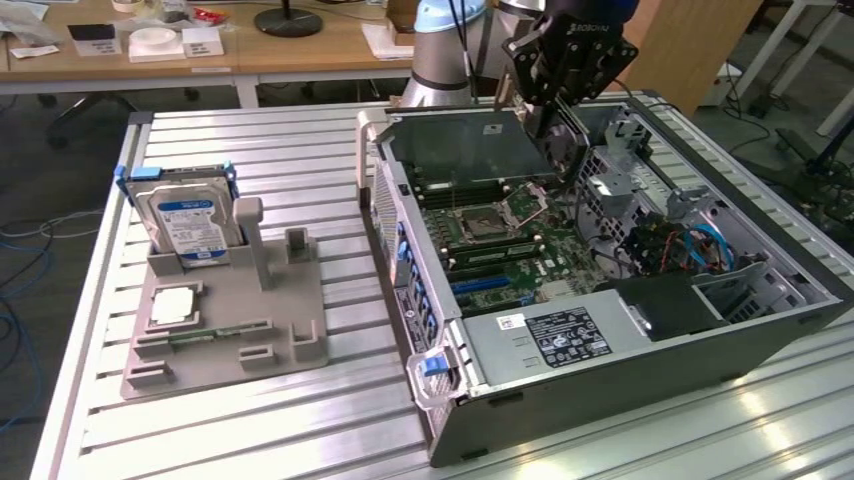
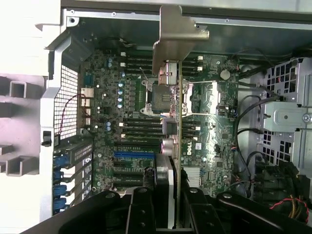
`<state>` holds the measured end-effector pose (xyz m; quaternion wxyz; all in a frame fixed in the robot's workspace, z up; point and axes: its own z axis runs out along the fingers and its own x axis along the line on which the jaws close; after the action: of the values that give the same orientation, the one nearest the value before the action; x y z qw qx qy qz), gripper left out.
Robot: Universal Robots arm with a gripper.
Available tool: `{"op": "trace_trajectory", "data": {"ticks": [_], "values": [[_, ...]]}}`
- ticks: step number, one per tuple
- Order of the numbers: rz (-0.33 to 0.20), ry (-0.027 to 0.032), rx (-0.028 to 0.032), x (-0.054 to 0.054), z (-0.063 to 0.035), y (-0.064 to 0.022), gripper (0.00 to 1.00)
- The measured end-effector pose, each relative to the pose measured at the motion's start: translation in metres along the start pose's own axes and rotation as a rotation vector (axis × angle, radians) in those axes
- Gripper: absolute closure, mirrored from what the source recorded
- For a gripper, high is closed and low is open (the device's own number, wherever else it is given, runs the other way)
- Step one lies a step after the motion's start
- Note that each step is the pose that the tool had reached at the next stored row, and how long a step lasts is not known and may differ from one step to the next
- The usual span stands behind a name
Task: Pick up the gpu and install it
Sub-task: 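Pick up the gpu and move the gpu toward the slot, then insert the gpu into the slot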
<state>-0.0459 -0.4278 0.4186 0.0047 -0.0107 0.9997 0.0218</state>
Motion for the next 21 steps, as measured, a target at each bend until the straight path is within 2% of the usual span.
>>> {"op": "trace_trajectory", "data": {"ticks": [13,21], "values": [[-0.008,0.0003,-0.0001,0.0,0.0,0.0,0.72],[-0.109,0.0047,-0.0011,0.0001,0.0,0.0,0.72]]}}
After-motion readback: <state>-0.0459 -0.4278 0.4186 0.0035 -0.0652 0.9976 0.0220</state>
